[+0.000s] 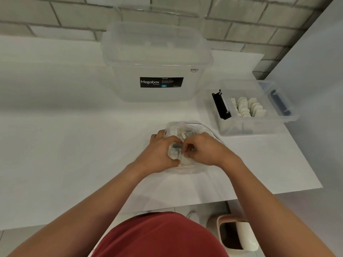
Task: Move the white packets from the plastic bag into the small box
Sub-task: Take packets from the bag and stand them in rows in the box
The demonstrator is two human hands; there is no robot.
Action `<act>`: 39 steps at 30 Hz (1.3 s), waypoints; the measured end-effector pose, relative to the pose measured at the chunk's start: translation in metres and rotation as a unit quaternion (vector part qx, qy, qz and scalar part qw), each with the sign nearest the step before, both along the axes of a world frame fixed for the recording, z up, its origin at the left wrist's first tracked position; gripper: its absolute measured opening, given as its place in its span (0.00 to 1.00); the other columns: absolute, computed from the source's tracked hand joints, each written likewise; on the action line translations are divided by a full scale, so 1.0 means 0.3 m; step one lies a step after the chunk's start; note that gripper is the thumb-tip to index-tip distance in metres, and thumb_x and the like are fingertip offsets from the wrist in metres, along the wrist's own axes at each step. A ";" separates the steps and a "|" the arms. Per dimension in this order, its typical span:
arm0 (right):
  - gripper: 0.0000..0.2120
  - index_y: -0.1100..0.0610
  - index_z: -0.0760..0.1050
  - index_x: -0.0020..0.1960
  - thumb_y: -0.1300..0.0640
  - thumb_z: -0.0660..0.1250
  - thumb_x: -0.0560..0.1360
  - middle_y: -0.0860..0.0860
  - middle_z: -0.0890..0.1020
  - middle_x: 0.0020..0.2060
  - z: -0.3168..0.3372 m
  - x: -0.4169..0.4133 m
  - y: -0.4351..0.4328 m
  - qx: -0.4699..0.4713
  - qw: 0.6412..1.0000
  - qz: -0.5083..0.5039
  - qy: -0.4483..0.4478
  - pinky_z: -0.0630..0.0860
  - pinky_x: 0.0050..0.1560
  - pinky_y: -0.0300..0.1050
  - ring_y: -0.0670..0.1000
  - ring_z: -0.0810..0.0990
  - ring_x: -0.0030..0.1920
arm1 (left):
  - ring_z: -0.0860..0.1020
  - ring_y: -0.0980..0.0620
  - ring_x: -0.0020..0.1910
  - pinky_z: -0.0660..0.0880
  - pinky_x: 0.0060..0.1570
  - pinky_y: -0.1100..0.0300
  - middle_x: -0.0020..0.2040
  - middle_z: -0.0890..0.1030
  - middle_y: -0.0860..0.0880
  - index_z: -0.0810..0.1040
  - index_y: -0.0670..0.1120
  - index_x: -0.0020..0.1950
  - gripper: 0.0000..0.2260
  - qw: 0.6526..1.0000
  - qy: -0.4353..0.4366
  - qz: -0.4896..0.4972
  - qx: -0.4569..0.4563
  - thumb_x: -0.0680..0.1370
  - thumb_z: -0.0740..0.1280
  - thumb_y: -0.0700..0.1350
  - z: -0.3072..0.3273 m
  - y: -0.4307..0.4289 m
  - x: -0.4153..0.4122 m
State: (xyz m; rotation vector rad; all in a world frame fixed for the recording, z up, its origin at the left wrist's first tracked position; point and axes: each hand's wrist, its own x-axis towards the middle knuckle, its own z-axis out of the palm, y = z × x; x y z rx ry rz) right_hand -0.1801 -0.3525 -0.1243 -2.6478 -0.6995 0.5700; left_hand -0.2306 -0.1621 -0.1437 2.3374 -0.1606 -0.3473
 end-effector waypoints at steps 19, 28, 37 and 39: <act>0.07 0.53 0.83 0.51 0.56 0.70 0.74 0.48 0.85 0.43 0.015 -0.054 -0.024 -0.003 0.988 -0.151 -0.031 0.80 0.50 0.49 0.53 0.82 0.46 | 0.72 0.48 0.58 0.68 0.53 0.59 0.51 0.73 0.53 0.83 0.55 0.46 0.02 0.992 -0.055 0.112 -0.026 0.75 0.73 0.50 -0.069 -0.009 0.029; 0.11 0.44 0.84 0.54 0.57 0.67 0.78 0.44 0.84 0.50 0.081 -0.060 0.008 0.040 0.992 -0.061 -0.100 0.80 0.49 0.51 0.49 0.82 0.50 | 0.69 0.50 0.57 0.68 0.57 0.56 0.54 0.74 0.53 0.78 0.64 0.57 0.22 0.999 -0.023 0.039 0.030 0.65 0.71 0.64 -0.100 0.000 0.055; 0.09 0.47 0.83 0.53 0.55 0.64 0.79 0.47 0.82 0.47 0.113 -0.013 0.030 -0.025 0.993 0.008 -0.112 0.79 0.46 0.52 0.55 0.80 0.50 | 0.72 0.47 0.56 0.70 0.55 0.55 0.51 0.77 0.52 0.81 0.60 0.49 0.17 0.997 -0.018 0.046 0.051 0.66 0.64 0.66 -0.115 -0.008 0.076; 0.10 0.45 0.83 0.54 0.54 0.65 0.79 0.46 0.83 0.47 0.137 -0.010 0.009 -0.015 0.993 0.005 -0.117 0.79 0.46 0.52 0.54 0.81 0.49 | 0.70 0.48 0.58 0.72 0.56 0.53 0.55 0.75 0.52 0.78 0.62 0.60 0.22 0.997 -0.013 0.046 0.053 0.66 0.70 0.64 -0.099 -0.015 0.069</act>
